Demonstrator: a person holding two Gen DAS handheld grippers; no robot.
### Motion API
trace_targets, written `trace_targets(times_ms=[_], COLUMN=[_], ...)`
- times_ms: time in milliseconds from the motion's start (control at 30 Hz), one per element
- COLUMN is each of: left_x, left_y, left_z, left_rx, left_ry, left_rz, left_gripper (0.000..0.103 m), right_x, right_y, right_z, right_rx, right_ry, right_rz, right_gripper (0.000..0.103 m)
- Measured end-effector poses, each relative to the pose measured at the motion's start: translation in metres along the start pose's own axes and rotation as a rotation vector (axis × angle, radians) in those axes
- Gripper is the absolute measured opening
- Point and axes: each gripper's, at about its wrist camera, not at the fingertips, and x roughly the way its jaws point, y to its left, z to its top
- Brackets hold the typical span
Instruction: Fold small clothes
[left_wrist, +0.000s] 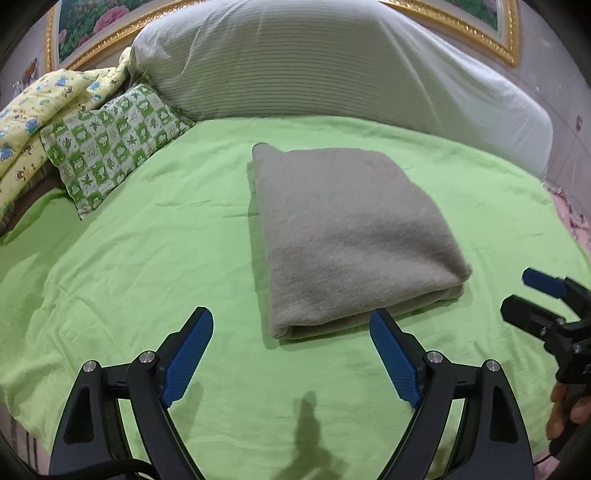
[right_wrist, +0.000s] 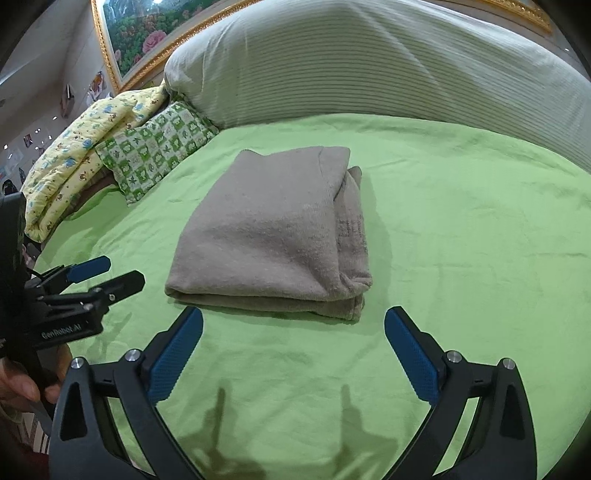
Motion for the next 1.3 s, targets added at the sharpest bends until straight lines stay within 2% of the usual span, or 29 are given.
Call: trace_targets(times_ms=[567,1300], left_x=[0.026,0.023], left_y=[0.000,-0.007], left_z=[-0.004,0.004], left_rx=[-0.011,0.007], left_ry=[0.055,0.039], left_rz=[0.046,0.045], left_gripper=[0.087,0.088], right_x=[0.038,0.044], right_y=[0.003,0.007], right_z=[-0.004,-0.003], right_rx=[-0.017,-0.024], right_ry=[0.038,0.037], right_rz=[0.041,0.055], right_gripper=[0.099,0.099])
